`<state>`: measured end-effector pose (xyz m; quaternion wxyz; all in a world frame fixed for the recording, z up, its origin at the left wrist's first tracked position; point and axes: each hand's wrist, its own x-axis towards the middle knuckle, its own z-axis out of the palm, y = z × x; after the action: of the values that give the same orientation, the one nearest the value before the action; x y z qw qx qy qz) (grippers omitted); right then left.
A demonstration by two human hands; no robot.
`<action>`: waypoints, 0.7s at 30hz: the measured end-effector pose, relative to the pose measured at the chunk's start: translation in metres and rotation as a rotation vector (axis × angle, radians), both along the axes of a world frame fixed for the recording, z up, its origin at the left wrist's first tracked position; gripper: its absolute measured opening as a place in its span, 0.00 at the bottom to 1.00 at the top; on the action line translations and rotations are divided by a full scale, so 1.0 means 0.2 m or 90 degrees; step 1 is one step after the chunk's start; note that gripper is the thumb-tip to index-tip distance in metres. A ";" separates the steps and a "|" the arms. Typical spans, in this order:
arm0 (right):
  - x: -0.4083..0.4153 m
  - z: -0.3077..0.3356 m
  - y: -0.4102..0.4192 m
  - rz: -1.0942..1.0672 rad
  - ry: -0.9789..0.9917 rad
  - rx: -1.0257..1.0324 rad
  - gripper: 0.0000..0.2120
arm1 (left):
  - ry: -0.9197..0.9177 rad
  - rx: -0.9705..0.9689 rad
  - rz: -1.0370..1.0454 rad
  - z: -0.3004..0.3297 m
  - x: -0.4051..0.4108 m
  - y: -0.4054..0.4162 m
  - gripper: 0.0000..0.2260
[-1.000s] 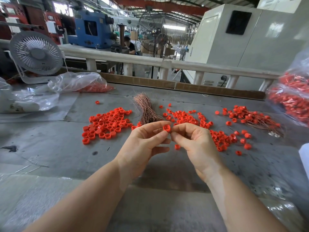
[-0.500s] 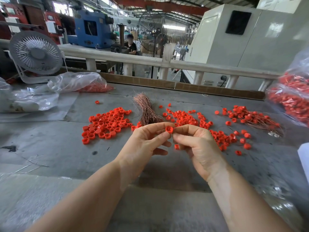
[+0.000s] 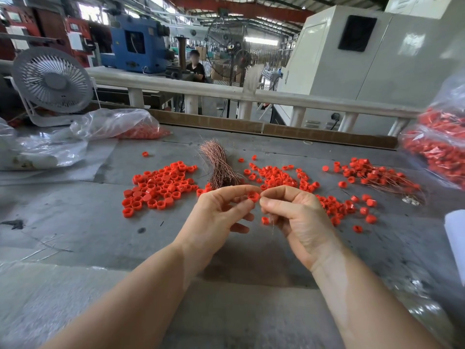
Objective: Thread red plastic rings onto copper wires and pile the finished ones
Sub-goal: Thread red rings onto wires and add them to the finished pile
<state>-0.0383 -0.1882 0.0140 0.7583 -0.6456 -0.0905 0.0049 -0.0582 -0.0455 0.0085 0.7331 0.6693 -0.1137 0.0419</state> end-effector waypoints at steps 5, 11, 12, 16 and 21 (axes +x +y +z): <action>0.00 0.00 0.00 -0.005 0.005 -0.035 0.12 | 0.006 -0.012 -0.008 0.01 -0.01 0.00 0.13; -0.01 -0.01 0.01 -0.021 -0.031 -0.082 0.14 | 0.020 -0.029 0.002 0.01 -0.01 0.00 0.11; -0.01 0.00 0.01 -0.021 -0.039 -0.086 0.15 | 0.022 -0.032 0.004 0.01 -0.01 0.00 0.11; -0.01 0.00 0.01 -0.014 -0.055 -0.087 0.14 | 0.028 -0.039 0.001 0.00 0.00 0.00 0.10; -0.01 0.00 0.01 -0.020 -0.046 -0.085 0.14 | 0.023 -0.044 -0.008 0.00 0.00 0.00 0.11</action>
<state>-0.0412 -0.1866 0.0142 0.7095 -0.6961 -0.1074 -0.0244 -0.0590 -0.0456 0.0086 0.7578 0.6437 -0.1028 0.0290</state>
